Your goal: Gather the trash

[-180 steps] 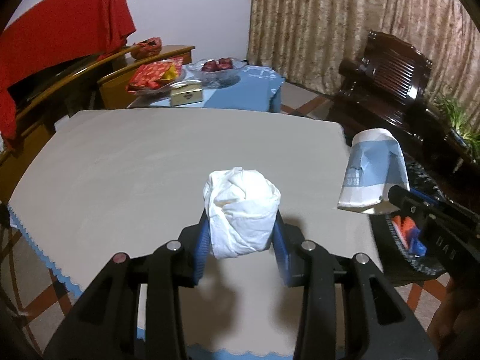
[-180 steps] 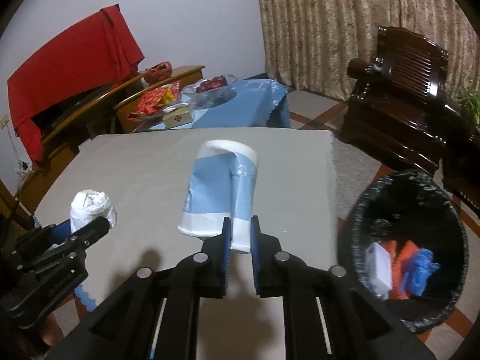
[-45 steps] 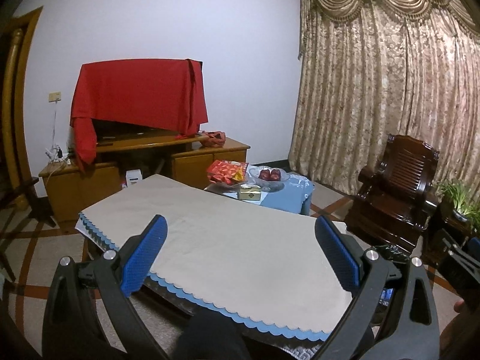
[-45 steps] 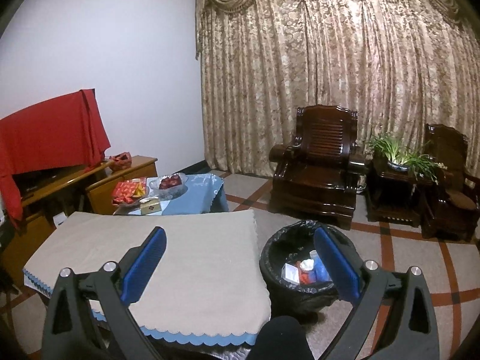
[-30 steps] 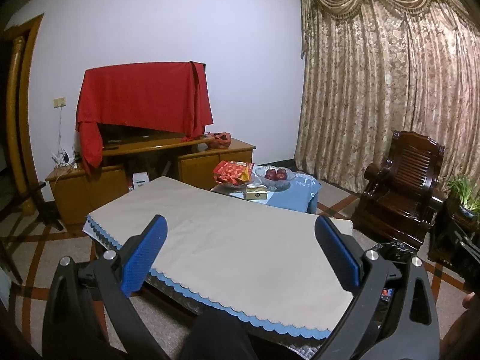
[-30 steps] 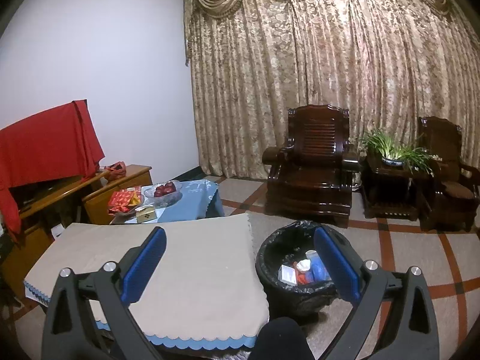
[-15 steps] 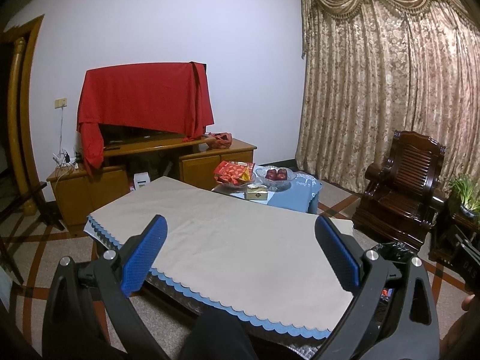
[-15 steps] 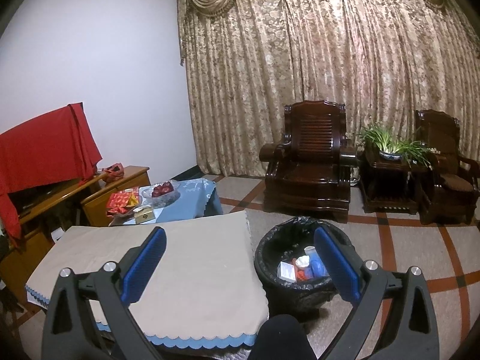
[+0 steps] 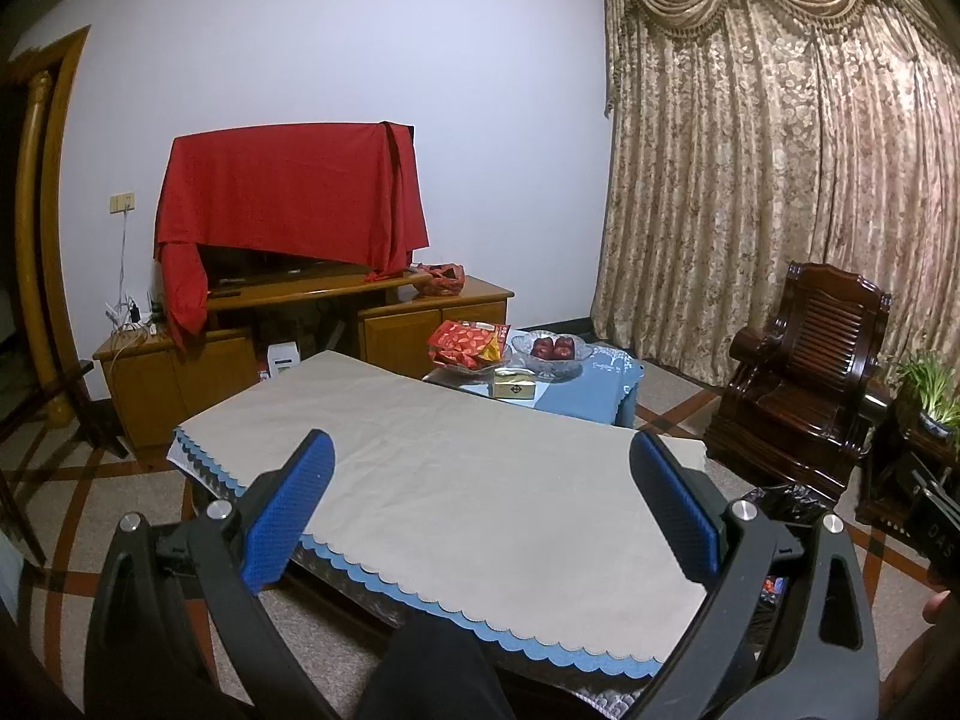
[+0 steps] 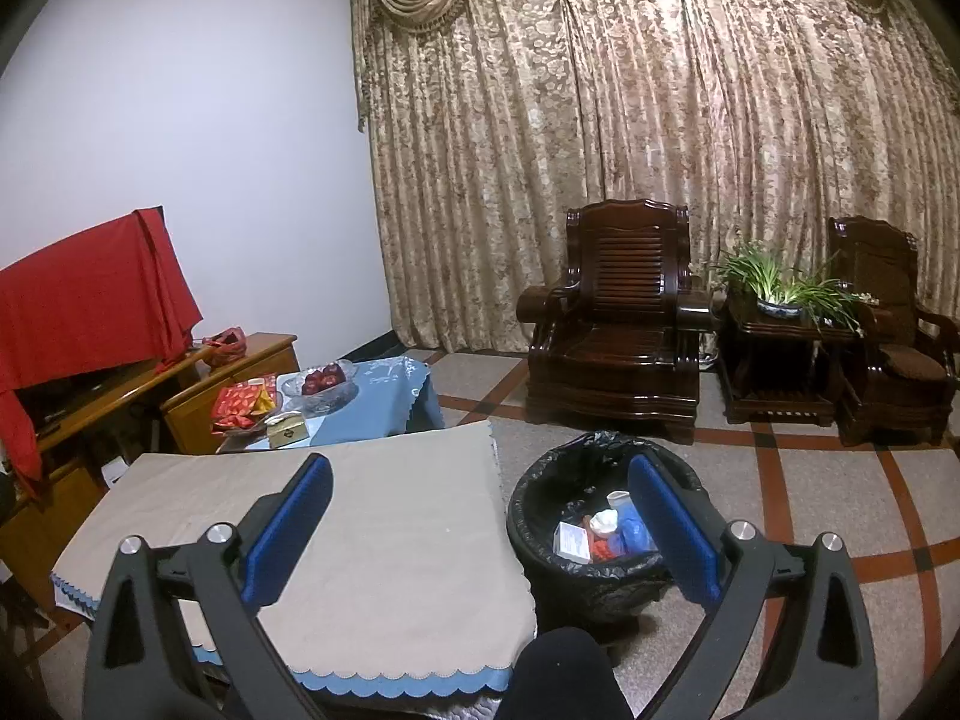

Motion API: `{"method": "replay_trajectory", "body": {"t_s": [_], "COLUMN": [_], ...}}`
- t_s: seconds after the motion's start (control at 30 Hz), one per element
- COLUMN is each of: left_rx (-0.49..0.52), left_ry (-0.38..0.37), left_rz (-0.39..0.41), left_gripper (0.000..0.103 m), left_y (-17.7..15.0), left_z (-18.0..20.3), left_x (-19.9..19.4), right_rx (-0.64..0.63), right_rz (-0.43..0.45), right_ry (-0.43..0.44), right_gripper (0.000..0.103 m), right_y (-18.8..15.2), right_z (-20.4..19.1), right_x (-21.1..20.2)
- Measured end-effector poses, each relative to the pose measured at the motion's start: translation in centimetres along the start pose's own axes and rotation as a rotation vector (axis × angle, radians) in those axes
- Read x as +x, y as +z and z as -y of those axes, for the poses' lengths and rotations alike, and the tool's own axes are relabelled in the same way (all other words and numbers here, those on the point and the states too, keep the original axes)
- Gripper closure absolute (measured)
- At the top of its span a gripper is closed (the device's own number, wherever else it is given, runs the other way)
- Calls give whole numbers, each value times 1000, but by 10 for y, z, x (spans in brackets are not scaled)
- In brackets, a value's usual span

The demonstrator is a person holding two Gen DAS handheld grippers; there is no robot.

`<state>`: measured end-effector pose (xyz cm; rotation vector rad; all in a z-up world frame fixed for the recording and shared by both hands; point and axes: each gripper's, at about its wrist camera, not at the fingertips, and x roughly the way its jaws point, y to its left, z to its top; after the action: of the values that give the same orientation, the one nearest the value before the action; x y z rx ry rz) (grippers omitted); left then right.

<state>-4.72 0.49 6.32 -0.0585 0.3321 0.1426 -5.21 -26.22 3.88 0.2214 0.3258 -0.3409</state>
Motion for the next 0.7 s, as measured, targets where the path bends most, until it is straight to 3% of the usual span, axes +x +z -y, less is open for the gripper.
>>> {"method": "replay_trajectory", "body": {"t_s": [0.7], "left_rx": [-11], "left_ry": [1], "left_rz": [-1], "left_gripper": [7], "left_y": [-4], "left_z": [2], "left_x": [-3], "right_rx": [3], "right_rz": [-2], "right_ry": [-3], "right_gripper": [6], "right_y": [-2], "right_z": [2], "right_x": [-2]}}
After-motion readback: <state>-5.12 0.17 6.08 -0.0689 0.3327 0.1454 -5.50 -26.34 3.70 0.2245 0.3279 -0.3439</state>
